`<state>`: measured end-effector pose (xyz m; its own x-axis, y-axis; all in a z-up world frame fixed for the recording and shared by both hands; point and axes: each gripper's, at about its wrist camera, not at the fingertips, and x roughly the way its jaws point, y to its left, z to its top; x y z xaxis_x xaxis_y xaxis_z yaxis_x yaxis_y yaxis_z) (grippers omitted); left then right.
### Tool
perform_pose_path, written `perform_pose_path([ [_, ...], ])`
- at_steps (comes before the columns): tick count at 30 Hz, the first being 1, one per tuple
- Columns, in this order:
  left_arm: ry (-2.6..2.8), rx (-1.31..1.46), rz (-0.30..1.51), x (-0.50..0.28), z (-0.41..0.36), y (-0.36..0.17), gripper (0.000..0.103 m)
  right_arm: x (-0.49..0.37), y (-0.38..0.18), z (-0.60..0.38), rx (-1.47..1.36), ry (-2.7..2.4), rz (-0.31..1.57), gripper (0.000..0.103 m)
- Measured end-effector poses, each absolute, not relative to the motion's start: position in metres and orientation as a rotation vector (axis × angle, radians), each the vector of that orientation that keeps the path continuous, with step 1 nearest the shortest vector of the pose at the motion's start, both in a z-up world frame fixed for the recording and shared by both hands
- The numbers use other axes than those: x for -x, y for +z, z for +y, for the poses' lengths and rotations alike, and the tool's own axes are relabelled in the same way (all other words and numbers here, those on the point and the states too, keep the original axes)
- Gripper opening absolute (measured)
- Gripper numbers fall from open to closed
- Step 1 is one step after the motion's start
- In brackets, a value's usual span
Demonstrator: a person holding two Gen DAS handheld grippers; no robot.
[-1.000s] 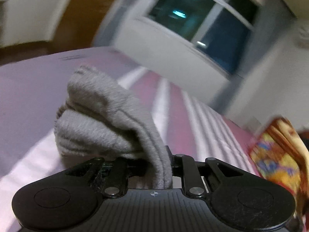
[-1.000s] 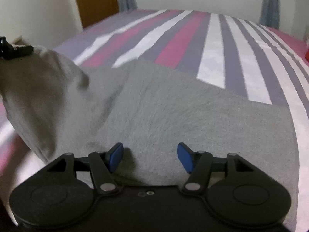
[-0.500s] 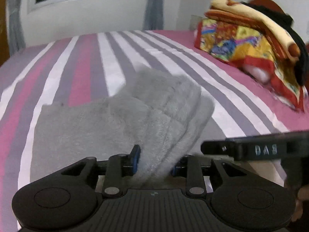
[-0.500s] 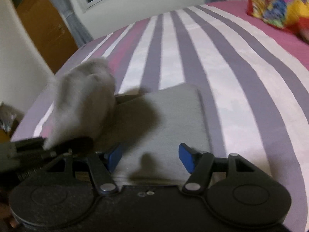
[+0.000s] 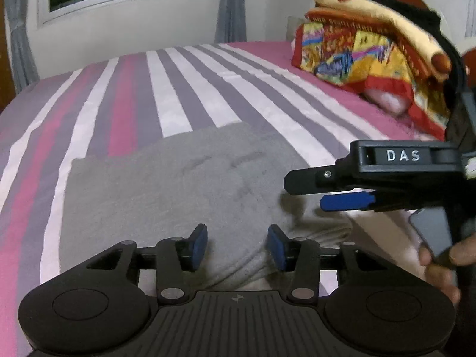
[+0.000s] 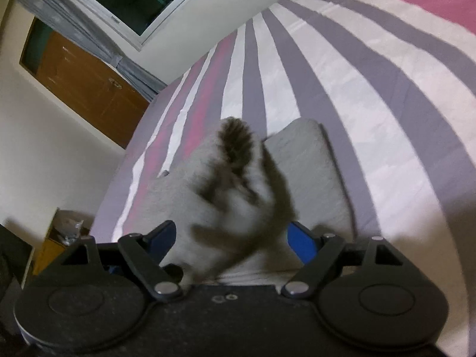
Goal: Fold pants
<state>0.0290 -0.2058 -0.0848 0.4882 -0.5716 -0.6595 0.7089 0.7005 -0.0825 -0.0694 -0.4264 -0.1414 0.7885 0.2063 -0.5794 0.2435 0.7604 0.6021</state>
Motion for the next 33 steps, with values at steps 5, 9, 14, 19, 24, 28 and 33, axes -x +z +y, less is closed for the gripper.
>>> perform_pose_path([
  [5, -0.674, -0.101, 0.759, -0.049, -0.168, -0.089, 0.046, 0.053, -0.148, -0.418, -0.678, -0.064, 0.749, 0.086],
  [9, -0.582, -0.002, 0.802, -0.066, -0.137, -0.107, 0.046, 0.043, -0.159, -0.412, -0.684, -0.084, 0.774, 0.086],
  [14, -0.543, 0.046, 0.840, -0.075, -0.124, -0.135, 0.047, 0.027, -0.162, -0.396, -0.639, -0.078, 0.747, 0.050],
  [19, -0.554, 0.070, 0.815, -0.074, -0.122, -0.133, 0.047, 0.043, -0.126, -0.372, -0.474, -0.051, 0.623, 0.041],
  [24, -0.578, 0.081, 0.790, -0.072, -0.127, -0.127, 0.047, 0.058, -0.106, -0.381, -0.447, -0.045, 0.593, 0.041],
  [28, -0.596, 0.070, 0.814, -0.073, -0.138, -0.134, 0.047, 0.071, -0.122, -0.404, -0.475, -0.114, 0.630, 0.041],
  [33, -0.601, 0.016, 0.816, -0.066, -0.153, -0.146, 0.050, 0.073, -0.155, -0.416, -0.490, -0.171, 0.705, 0.046],
])
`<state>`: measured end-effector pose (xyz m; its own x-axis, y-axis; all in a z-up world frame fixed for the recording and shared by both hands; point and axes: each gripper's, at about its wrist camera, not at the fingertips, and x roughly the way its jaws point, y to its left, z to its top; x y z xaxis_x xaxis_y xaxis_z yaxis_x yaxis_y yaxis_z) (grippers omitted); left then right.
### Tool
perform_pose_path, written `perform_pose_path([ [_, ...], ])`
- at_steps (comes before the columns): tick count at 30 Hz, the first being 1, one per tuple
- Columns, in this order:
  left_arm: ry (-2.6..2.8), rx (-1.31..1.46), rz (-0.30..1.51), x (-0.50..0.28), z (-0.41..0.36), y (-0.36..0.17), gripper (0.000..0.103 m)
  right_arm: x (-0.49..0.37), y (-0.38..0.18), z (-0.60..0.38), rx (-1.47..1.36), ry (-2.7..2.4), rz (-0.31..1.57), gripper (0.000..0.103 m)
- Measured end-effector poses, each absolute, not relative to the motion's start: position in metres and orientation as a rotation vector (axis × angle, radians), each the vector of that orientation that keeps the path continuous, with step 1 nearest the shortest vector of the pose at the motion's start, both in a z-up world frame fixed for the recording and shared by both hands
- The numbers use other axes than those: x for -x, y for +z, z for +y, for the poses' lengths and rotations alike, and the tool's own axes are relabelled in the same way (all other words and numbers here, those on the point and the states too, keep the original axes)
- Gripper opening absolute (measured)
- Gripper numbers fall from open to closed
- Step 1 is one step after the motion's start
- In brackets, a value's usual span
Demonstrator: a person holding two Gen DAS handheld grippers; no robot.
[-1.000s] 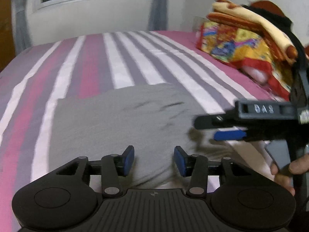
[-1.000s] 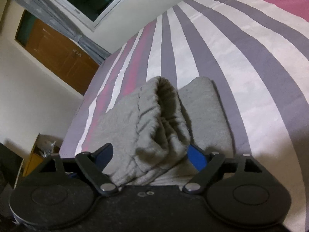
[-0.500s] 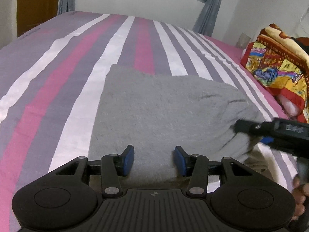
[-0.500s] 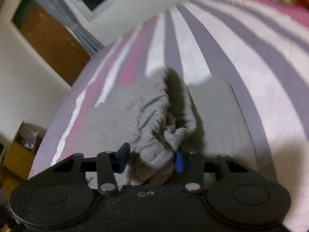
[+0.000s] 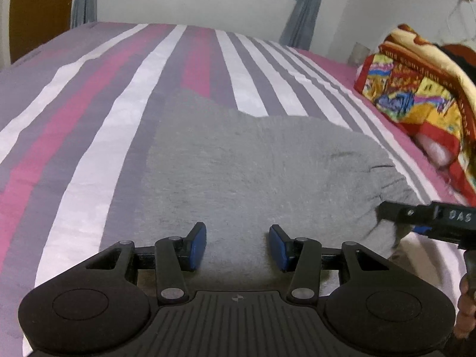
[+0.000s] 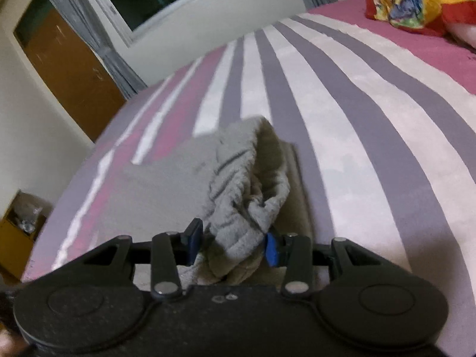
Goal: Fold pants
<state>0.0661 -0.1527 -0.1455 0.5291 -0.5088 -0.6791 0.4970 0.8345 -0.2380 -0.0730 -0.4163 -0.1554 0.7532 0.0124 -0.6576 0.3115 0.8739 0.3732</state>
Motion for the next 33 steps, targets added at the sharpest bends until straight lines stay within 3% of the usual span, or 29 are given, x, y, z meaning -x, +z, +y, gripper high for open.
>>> perform_pose_path([
  [1, -0.600, 0.016, 0.818, -0.066, -0.153, -0.146, 0.050, 0.070, -0.160, -0.417, -0.486, -0.169, 0.739, 0.054],
  [4, -0.603, 0.030, 0.826, -0.068, -0.150, -0.142, 0.050, 0.072, -0.148, -0.418, -0.472, -0.184, 0.710, 0.065],
  [6, -0.595, 0.052, 0.825, -0.068, -0.146, -0.138, 0.050, 0.078, -0.131, -0.415, -0.418, -0.205, 0.660, 0.065],
  [9, -0.593, 0.066, 0.809, -0.070, -0.145, -0.130, 0.050, 0.080, -0.105, -0.406, -0.304, -0.202, 0.588, 0.061],
  [11, -0.596, 0.035, 0.804, -0.078, -0.152, -0.126, 0.050, 0.069, -0.097, -0.391, -0.206, -0.169, 0.593, 0.048],
  [14, -0.601, 0.019, 0.856, -0.100, -0.164, -0.129, 0.050, 0.049, -0.101, -0.372, -0.105, -0.123, 0.623, 0.040],
  [20, -0.590, 0.039, 0.882, -0.134, -0.182, -0.141, 0.050, 0.029, -0.142, -0.374, -0.055, -0.149, 0.771, 0.040],
  [28, -0.575, 0.017, 0.874, -0.186, -0.216, -0.142, 0.050, 0.003, -0.114, -0.380, -0.061, -0.109, 0.684, 0.040],
  [33, -0.560, 0.042, 0.888, -0.208, -0.228, -0.151, 0.050, -0.040, -0.135, -0.387, 0.002, -0.156, 0.752, 0.041],
])
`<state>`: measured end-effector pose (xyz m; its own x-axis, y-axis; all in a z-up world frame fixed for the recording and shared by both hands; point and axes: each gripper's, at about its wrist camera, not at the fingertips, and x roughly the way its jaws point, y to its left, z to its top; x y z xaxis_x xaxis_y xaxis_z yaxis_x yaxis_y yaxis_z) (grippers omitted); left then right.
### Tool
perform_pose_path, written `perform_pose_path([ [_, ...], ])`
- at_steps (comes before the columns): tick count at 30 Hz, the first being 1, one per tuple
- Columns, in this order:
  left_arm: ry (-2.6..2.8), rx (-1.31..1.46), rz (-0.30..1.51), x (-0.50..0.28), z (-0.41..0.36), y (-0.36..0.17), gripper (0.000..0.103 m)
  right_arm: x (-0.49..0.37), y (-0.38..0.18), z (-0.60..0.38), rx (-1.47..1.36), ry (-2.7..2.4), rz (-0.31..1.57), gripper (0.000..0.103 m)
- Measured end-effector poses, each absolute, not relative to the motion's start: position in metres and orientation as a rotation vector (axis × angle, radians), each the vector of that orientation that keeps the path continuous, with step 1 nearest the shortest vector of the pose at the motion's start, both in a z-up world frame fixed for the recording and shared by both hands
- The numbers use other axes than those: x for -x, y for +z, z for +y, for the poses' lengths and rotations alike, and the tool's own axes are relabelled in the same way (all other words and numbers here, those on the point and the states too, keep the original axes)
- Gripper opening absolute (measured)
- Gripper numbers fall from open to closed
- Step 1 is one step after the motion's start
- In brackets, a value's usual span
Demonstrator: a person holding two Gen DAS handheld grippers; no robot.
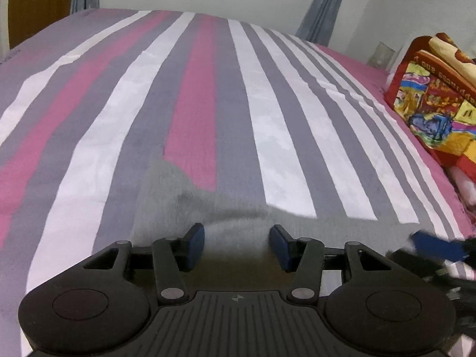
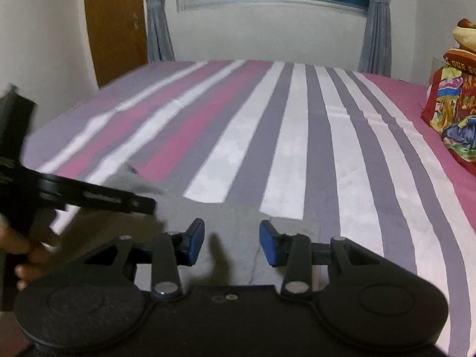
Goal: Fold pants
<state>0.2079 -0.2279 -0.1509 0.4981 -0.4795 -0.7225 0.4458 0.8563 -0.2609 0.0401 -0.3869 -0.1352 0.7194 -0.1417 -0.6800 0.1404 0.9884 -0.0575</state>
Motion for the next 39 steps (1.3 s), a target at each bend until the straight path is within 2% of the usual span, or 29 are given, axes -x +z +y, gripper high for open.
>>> perform_pose_path([
  [3, -0.554, 0.036, 0.888, -0.209, -0.230, -0.157, 0.050, -0.043, -0.154, -0.395, -0.017, -0.157, 0.778, 0.041],
  [12, -0.565, -0.004, 0.845, -0.168, -0.218, -0.147, 0.050, -0.014, -0.130, -0.378, -0.051, -0.137, 0.715, 0.042],
  [22, -0.564, -0.027, 0.847, -0.114, -0.194, -0.147, 0.051, 0.023, -0.144, -0.364, -0.002, -0.144, 0.740, 0.045],
  [35, -0.551, -0.067, 0.826, -0.070, -0.185, -0.145, 0.052, 0.059, -0.135, -0.358, -0.042, -0.146, 0.677, 0.047],
  [39, -0.543, -0.057, 0.828, -0.066, -0.185, -0.146, 0.052, 0.050, -0.151, -0.359, -0.010, -0.170, 0.739, 0.047],
])
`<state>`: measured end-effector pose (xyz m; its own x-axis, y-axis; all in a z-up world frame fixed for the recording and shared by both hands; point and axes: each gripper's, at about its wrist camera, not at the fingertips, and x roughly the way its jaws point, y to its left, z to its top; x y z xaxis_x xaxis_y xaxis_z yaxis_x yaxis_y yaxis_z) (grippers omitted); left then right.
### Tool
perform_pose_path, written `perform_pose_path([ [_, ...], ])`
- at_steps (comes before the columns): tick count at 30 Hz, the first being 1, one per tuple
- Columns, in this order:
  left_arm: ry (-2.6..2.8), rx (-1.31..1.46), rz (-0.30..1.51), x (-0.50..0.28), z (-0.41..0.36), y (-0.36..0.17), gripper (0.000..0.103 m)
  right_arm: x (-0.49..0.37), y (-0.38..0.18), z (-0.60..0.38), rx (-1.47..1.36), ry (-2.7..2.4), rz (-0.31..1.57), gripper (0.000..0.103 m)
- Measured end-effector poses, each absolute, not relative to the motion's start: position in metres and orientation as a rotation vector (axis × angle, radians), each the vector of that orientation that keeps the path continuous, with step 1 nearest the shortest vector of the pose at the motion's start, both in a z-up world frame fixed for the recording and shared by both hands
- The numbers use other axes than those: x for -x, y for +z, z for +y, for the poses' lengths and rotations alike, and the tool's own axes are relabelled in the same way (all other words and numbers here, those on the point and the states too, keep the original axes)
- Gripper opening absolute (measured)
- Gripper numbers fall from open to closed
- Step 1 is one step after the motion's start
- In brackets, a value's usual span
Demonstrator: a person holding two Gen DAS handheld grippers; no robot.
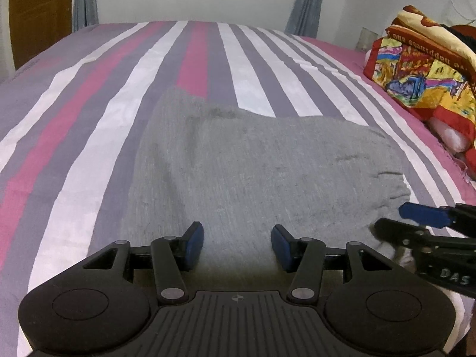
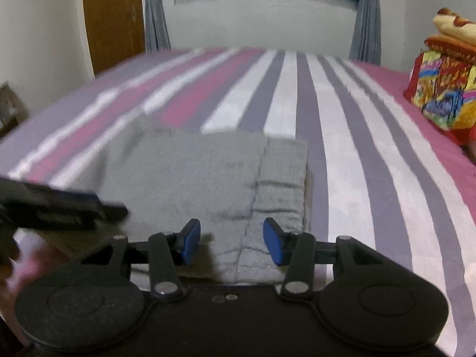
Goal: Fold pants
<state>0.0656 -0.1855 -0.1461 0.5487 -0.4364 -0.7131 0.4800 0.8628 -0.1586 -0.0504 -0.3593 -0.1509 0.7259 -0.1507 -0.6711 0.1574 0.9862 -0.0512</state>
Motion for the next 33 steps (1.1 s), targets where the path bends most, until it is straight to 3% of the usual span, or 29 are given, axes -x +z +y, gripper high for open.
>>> perform_pose_path([
  [6, -0.541, -0.048, 0.830, -0.060, -0.181, -0.143, 0.052, 0.059, -0.129, -0.354, -0.046, -0.160, 0.665, 0.051],
  [8, -0.536, -0.049, 0.827, -0.059, -0.181, -0.144, 0.052, 0.058, -0.133, -0.352, -0.028, -0.157, 0.674, 0.057],
  [14, -0.539, -0.061, 0.822, -0.058, -0.183, -0.145, 0.052, 0.050, -0.153, -0.353, 0.024, -0.164, 0.730, 0.061],
  [18, -0.543, -0.070, 0.820, -0.058, -0.182, -0.142, 0.053, 0.051, -0.142, -0.360, -0.043, -0.151, 0.712, 0.060],
  [22, -0.547, -0.076, 0.816, -0.058, -0.183, -0.144, 0.053, 0.050, -0.141, -0.363, -0.040, -0.155, 0.706, 0.051],
  [33, -0.531, -0.051, 0.790, -0.042, -0.172, -0.131, 0.054, 0.067, -0.128, -0.363, -0.051, -0.145, 0.648, 0.053],
])
